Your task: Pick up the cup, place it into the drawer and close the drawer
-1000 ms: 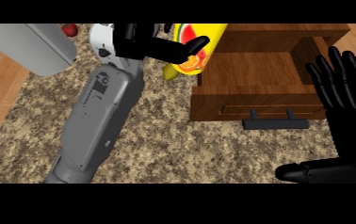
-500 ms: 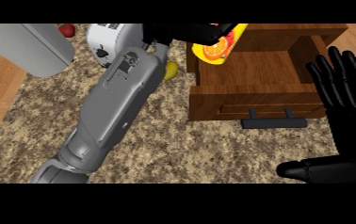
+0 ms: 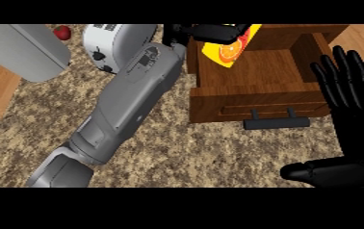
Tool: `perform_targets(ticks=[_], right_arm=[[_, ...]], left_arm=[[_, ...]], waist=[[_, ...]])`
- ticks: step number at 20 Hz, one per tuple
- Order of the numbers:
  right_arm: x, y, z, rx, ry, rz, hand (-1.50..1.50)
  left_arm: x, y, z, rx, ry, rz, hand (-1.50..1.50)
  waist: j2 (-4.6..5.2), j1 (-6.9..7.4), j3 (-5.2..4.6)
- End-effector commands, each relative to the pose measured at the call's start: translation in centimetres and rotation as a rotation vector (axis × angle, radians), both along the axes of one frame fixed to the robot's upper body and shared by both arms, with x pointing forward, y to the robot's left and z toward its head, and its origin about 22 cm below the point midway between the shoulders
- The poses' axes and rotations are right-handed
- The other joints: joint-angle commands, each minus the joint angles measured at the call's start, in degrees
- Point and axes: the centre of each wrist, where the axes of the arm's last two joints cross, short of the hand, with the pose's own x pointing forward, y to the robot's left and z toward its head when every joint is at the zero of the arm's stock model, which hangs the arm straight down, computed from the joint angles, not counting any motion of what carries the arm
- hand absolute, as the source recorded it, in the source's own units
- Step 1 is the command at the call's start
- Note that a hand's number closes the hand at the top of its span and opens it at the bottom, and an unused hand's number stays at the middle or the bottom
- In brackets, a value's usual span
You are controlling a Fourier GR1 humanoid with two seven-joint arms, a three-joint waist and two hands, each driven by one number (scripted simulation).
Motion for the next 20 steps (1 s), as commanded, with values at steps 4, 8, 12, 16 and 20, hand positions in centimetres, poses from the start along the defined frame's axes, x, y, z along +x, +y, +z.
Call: perform_targets(ticks=[4, 8, 12, 16, 20], right_arm=[[1.0, 0.7, 1.3, 0.009, -0.005, 0.034, -1.5], [0.5, 0.2, 0.3, 0.005, -0.009, 0.047, -1.5], [2.2, 1.5, 0.1, -0.004, -0.012, 0.069, -1.5], [1.6, 1.1, -0.7, 0.003, -0.021, 0.074, -1.5], [1.2, 1.3, -0.2, 0.009, -0.029, 0.076, -1.5]], left_arm=[[0.5, -0.6, -1.8, 0.093, 0.02, 0.004, 1.5], [0.6, -0.5, -2.8, 0.132, 0.028, -0.006, 1.5], [0.3, -1.7, -1.8, 0.194, 0.055, 0.015, 1.5], [0.6, -1.8, -1.5, 0.277, 0.017, 0.034, 1.5], [0.2, -0.9, -4.4, 0.309, 0.044, 0.062, -1.5]], waist=[[0.44, -1.36, 0.0], [0.63, -2.22, 0.03], [0.76, -2.65, 0.06], [1.08, -3.71, 0.09], [1.09, -4.13, 0.08]])
